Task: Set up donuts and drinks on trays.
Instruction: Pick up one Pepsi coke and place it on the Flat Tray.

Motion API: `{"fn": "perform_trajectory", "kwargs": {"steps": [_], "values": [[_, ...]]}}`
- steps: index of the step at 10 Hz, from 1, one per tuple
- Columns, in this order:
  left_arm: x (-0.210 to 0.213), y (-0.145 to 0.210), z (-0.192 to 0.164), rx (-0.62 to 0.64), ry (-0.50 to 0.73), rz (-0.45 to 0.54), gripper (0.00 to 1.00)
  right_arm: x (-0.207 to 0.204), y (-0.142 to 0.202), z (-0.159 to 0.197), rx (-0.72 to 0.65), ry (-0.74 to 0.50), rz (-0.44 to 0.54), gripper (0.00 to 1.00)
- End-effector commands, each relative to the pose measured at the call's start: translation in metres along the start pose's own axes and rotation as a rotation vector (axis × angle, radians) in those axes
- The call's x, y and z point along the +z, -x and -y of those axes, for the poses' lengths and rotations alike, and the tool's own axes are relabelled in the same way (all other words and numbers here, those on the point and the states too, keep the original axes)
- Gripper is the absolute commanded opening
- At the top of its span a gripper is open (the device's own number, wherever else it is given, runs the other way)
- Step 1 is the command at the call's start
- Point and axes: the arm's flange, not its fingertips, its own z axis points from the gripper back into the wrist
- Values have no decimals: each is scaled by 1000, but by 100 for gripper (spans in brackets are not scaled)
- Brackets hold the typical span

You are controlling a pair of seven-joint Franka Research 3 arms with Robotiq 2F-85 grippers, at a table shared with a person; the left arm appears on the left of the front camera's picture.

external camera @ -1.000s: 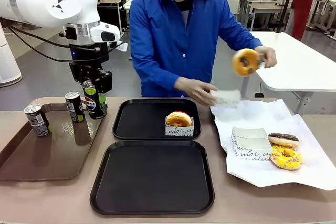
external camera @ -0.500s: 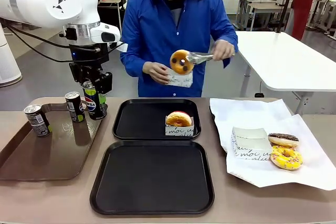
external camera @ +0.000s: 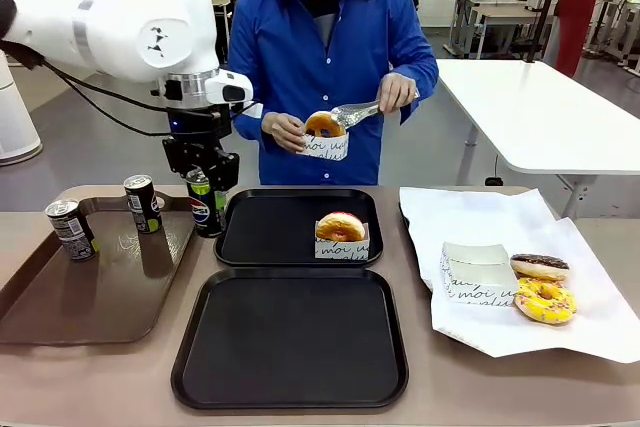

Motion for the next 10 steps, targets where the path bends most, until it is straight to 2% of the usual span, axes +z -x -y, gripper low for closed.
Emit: {"fn": "perform_trajectory", "kwargs": {"steps": [1, 4, 5, 6, 7, 8, 9, 10], "values": [[15, 0, 3, 14, -20, 15, 58, 0, -1, 0, 4, -3, 4, 100], [5, -4, 0, 0, 1, 9, 58, 0, -1, 0, 4, -3, 4, 100], [11, 5, 1, -2, -22, -34, 58, 0, -1, 0, 4, -3, 4, 100], [43, 45, 0, -30, -70, -96, 58, 0, -1, 0, 4, -3, 4, 100], [90, 110, -2, -46, -99, 0, 58, 0, -1, 0, 4, -3, 4, 100], [113, 155, -1, -4, -94, 89, 58, 0, -1, 0, 4, -3, 4, 100], [108, 172, 3, 20, -128, 76, 58, 0, -1, 0, 4, -3, 4, 100], [99, 171, 2, 40, -112, 70, 58, 0, -1, 0, 4, -3, 4, 100]]}}
